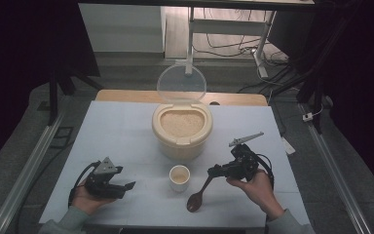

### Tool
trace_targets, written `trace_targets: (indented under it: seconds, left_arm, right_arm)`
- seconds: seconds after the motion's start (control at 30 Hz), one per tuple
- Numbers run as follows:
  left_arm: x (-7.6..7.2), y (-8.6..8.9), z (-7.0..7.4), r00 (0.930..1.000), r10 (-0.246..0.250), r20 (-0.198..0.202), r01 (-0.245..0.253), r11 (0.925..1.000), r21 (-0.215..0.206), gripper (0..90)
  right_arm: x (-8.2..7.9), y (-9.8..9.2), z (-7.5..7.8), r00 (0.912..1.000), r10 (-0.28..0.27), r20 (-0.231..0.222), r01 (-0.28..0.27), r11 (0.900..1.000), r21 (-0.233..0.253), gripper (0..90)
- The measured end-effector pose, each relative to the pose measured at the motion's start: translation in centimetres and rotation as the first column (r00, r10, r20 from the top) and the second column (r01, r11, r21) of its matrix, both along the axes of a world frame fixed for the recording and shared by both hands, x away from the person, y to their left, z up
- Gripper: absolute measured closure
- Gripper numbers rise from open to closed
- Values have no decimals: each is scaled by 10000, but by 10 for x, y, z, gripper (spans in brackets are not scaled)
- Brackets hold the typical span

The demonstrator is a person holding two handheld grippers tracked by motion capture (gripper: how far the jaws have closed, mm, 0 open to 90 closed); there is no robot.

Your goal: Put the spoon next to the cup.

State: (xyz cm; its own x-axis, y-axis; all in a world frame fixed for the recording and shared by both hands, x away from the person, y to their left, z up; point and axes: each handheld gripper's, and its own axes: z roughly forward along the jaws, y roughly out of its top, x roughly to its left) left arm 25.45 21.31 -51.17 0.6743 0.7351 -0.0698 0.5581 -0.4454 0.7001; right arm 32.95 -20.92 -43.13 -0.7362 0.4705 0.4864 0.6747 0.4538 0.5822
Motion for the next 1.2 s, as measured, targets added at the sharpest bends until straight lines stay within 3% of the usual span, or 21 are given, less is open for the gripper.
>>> trace_targets:
  seconds: [0.17, 0.47, 0.77, 1.0, 1.2]
  left_arm:
    - [0, -1, 0, 10000, -17, -5, 17, 10000, 33, 240]
    - [0, -1, -1, 10000, -21, -15, 21, 10000, 33, 239]
    - [0, -1, -1, 10000, -40, -30, 40, 10000, 80, 239]
    - [0, -1, -1, 10000, -40, -13, 40, 10000, 71, 238]
    - [0, -1, -1, 10000, -48, -10, 48, 10000, 61, 238]
  right_arm:
    - [6, 0, -5, 9998, -132, -135, 133, 9998, 145, 812]
    - [23, 6, -23, 9980, -568, 291, 568, 9984, 4, 742]
    - [31, 13, -43, 9855, -1272, 1127, 1311, 9910, -278, 666]
    - [44, 19, -63, 9810, -1556, 1157, 1606, 9864, -351, 629]
    - [48, 26, -74, 9749, -1677, 1465, 1818, 9793, -887, 574]
